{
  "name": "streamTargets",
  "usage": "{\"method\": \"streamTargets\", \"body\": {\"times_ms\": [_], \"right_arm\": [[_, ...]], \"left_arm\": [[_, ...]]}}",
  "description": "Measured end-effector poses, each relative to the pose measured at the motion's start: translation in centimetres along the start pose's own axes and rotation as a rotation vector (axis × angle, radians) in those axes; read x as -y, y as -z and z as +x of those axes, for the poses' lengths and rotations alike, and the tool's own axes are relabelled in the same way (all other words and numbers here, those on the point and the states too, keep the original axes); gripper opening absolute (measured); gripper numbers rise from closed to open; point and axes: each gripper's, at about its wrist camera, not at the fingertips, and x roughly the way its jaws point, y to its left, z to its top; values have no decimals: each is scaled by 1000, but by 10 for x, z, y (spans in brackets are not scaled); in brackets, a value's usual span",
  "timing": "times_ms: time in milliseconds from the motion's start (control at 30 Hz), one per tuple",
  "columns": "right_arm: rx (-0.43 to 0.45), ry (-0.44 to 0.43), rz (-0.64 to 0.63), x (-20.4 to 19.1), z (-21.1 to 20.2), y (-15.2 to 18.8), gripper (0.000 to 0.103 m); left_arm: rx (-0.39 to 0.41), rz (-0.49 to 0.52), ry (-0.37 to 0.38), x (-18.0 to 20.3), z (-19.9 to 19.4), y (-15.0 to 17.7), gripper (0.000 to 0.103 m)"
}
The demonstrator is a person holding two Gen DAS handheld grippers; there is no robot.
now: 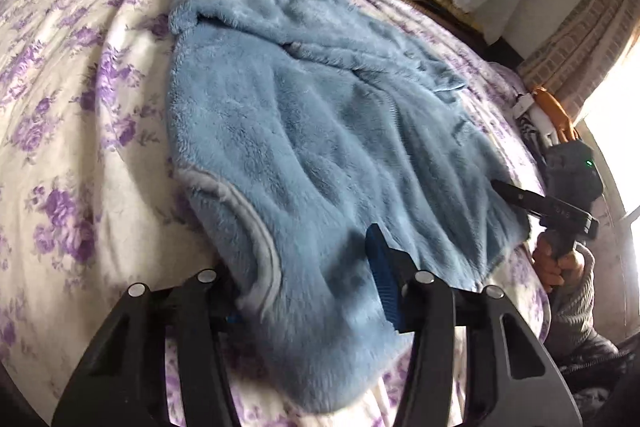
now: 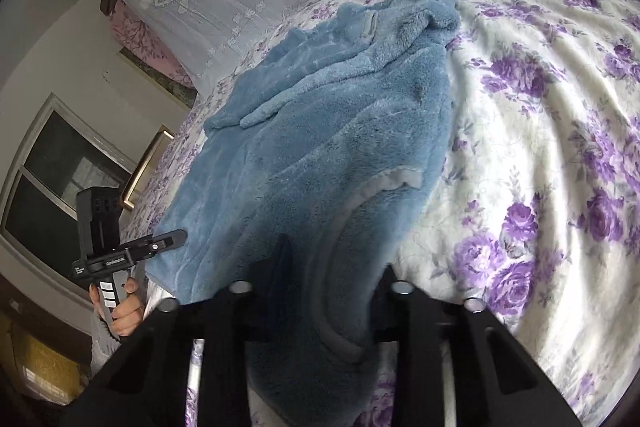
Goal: Fold small clothes
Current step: 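Grasp the jacket hem with the left gripper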
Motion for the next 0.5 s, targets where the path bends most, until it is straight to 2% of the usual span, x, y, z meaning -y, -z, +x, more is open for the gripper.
{"method": "streamTargets", "body": {"times_ms": [33, 67, 100, 133, 333, 500], "right_arm": [[11, -11, 3, 0, -3, 0, 18], [31, -20, 6, 1, -7, 0, 17], [42, -23, 6, 1, -10, 0, 17], [47, -26, 5, 1, -11, 0, 16], [94, -52, 7, 0, -26, 0, 15], [109, -89, 6, -1, -36, 4, 14]], "left_arm": [[4, -9, 10, -2, -1, 0, 49], [15, -16, 12, -3, -5, 1, 44], [21, -21, 4, -3, -5, 2, 24], [22, -33, 28, -6, -7, 4, 16], [86, -22, 40, -1, -24, 8, 13], [104, -34, 58, 2, -33, 17, 13]]}}
